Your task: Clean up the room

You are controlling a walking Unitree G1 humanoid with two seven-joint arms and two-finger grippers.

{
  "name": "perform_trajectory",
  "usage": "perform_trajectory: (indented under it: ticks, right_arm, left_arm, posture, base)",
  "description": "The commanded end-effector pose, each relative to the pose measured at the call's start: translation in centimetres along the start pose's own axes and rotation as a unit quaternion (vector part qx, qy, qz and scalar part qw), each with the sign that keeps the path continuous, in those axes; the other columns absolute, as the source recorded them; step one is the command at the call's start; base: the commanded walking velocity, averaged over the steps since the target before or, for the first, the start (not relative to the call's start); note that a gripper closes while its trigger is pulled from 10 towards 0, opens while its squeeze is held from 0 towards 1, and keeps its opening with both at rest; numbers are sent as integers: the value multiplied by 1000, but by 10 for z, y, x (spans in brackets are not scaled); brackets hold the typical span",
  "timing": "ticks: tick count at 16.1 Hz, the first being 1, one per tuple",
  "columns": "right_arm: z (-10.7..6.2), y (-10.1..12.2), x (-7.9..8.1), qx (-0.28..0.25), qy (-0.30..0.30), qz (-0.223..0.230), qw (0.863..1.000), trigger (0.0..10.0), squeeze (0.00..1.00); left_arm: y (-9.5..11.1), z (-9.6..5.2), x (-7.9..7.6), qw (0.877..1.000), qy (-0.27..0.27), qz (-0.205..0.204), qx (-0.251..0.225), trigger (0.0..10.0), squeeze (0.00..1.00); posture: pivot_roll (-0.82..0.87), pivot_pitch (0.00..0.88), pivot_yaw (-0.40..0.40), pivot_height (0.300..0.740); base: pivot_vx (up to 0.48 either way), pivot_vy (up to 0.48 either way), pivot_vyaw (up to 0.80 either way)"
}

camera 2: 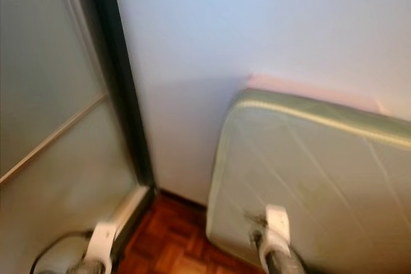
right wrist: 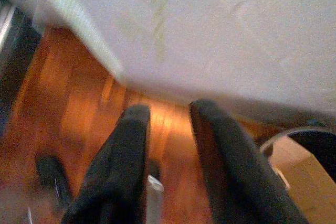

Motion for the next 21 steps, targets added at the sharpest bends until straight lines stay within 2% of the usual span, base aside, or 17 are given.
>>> perform_trajectory:
  ticks: [1, 12, 21]
  right_arm:
    - [3, 22, 8, -26, 11, -9, 1000, 10000, 0]
    - [2, 22, 7, -30, 7, -3, 1000, 10000, 0]
    - [3, 21, 7, -22, 7, -11, 1000, 10000, 0]
  left_arm:
    - [-24, -3, -6, 999, -7, -3, 33, 10000, 0]
    - [-24, -3, -6, 999, -7, -6, 32, 10000, 0]
    - [-22, -3, -5, 1000, -5, -6, 27, 10000, 0]
  posture:
    - [-145, 0, -64, 740]
    - [-145, 0, -65, 740]
    - [-145, 0, -62, 740]
  base:
    - [-356, 0, 0]
    - [-313, 0, 0]
    - [0, 0, -759]
Point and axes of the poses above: a point about 5 cm out from each wrist's last joint towards the gripper, its own z axis pointing out of the wrist towards the gripper, its own y axis along the axis of the wrist's last joint, x = y × z, the point moved 5 cm from there along z, pointing out of the wrist towards the gripper, and after that the axes turned 9 degrees about z, right-handed, at the moved point
